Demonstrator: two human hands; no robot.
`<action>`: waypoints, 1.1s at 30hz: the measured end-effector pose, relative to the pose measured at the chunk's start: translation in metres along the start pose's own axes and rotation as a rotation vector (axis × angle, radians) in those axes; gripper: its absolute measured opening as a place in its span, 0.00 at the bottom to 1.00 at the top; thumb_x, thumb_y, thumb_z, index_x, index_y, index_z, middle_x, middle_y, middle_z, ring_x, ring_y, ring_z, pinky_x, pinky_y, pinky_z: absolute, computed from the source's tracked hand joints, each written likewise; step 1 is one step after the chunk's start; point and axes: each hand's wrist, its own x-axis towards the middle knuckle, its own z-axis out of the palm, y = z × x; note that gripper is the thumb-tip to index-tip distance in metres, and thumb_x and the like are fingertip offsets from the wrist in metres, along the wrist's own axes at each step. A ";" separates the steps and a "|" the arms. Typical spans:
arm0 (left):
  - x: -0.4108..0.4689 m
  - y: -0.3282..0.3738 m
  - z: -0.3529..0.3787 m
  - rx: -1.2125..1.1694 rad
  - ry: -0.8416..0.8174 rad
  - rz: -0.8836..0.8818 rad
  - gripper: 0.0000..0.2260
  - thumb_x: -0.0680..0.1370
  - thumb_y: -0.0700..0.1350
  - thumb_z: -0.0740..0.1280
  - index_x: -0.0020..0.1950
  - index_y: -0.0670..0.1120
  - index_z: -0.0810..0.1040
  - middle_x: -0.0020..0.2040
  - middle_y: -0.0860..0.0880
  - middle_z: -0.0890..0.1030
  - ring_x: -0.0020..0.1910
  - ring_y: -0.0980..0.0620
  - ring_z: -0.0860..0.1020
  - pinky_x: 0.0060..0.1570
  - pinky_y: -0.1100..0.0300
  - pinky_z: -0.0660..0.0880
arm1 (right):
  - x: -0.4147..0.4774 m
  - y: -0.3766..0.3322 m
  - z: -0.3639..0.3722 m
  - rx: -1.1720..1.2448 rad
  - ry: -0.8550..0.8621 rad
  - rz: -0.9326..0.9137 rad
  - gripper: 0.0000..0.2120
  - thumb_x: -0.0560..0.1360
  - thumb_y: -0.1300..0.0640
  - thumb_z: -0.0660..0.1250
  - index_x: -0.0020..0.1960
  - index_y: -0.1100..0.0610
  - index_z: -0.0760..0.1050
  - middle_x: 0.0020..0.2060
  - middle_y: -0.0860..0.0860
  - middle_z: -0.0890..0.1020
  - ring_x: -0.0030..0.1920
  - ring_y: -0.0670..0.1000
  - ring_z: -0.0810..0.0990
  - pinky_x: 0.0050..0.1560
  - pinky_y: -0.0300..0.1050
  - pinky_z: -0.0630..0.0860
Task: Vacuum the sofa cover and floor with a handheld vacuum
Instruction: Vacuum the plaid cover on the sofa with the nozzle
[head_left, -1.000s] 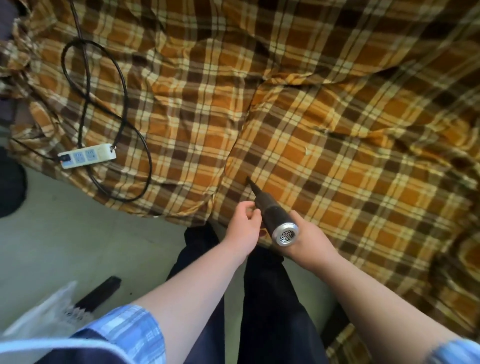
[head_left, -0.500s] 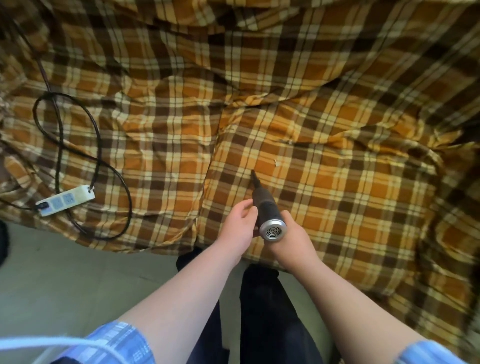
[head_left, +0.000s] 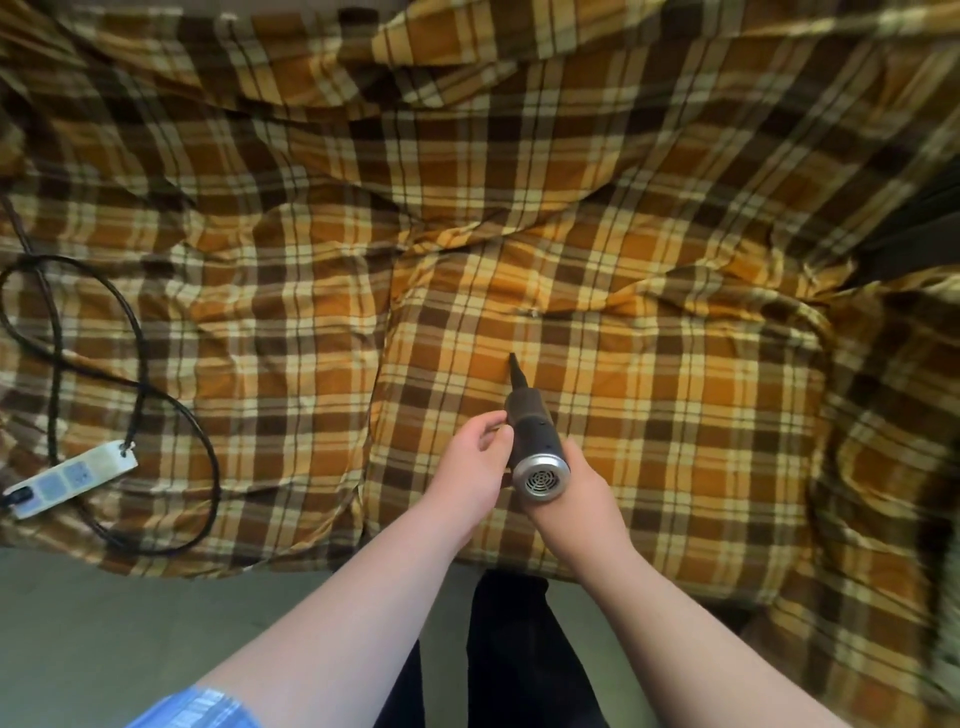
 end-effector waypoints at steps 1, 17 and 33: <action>-0.001 -0.001 0.000 0.004 -0.002 -0.008 0.16 0.83 0.50 0.60 0.72 0.53 0.71 0.68 0.50 0.76 0.64 0.52 0.75 0.65 0.50 0.74 | -0.002 0.001 0.000 -0.002 -0.005 0.005 0.14 0.73 0.44 0.71 0.54 0.44 0.69 0.41 0.44 0.82 0.39 0.45 0.81 0.32 0.39 0.71; 0.043 0.038 0.019 -0.005 -0.005 0.078 0.15 0.83 0.48 0.59 0.70 0.51 0.72 0.64 0.51 0.78 0.62 0.52 0.78 0.63 0.49 0.76 | 0.040 -0.019 -0.025 0.066 0.055 -0.023 0.12 0.74 0.49 0.69 0.54 0.42 0.69 0.40 0.45 0.82 0.38 0.47 0.81 0.32 0.40 0.71; 0.062 0.071 0.086 0.099 -0.163 0.121 0.15 0.83 0.49 0.60 0.69 0.51 0.74 0.64 0.48 0.79 0.61 0.50 0.78 0.62 0.49 0.77 | 0.055 0.008 -0.070 0.149 0.267 0.061 0.09 0.74 0.47 0.68 0.46 0.46 0.68 0.37 0.48 0.82 0.36 0.50 0.80 0.31 0.44 0.70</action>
